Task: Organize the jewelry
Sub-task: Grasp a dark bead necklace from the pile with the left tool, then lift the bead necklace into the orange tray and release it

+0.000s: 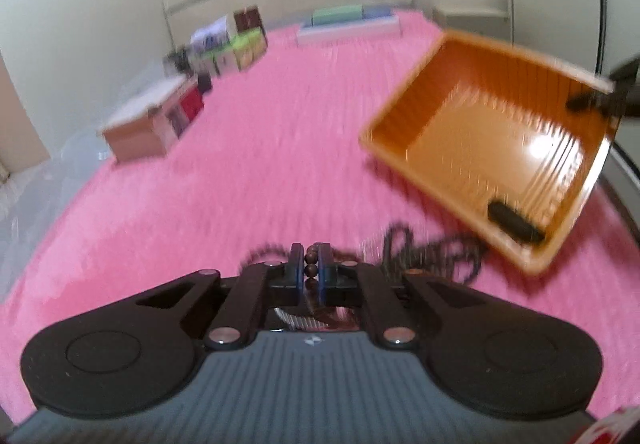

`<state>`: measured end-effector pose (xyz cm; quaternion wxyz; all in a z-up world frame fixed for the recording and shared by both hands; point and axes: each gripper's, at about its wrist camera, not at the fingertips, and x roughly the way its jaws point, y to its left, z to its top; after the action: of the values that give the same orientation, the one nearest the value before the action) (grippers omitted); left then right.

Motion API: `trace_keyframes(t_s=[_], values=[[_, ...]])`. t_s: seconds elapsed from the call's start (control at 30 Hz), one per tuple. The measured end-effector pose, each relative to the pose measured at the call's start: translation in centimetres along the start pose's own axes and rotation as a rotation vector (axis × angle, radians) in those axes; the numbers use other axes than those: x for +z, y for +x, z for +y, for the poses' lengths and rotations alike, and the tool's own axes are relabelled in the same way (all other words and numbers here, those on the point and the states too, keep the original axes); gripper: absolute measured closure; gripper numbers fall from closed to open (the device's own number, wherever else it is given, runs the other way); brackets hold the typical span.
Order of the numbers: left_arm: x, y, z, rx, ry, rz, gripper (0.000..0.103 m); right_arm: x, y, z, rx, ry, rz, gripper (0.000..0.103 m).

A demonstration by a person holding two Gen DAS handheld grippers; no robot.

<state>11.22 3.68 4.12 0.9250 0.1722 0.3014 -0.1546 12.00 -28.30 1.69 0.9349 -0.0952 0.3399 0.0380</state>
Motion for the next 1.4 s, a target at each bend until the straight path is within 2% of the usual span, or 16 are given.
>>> trace_keyframes(t_s=[0.43, 0.73, 0.9, 1.13, 1.4], values=[[7.9, -4.7, 3.4, 0.008, 0.020, -0.160, 0.097, 0.1, -0.3, 0.0, -0.004, -0.008, -0.008, 0.099], [11.9, -6.9, 3.4, -0.020, 0.049, -0.236, 0.097, 0.4, -0.4, 0.1, -0.007, -0.014, -0.016, 0.099], [14.1, -7.0, 1.3, -0.078, 0.072, -0.267, 0.097, 0.4, -0.4, 0.2, -0.007, -0.014, -0.016, 0.099], [16.4, -4.7, -3.7, -0.220, 0.092, -0.280, 0.097, 0.4, -0.5, 0.1, -0.003, -0.012, -0.019, 0.099], [17.0, 0.8, -9.3, -0.318, 0.141, -0.196, 0.097, 0.3, -0.4, -0.2, 0.002, 0.000, -0.018, 0.099]])
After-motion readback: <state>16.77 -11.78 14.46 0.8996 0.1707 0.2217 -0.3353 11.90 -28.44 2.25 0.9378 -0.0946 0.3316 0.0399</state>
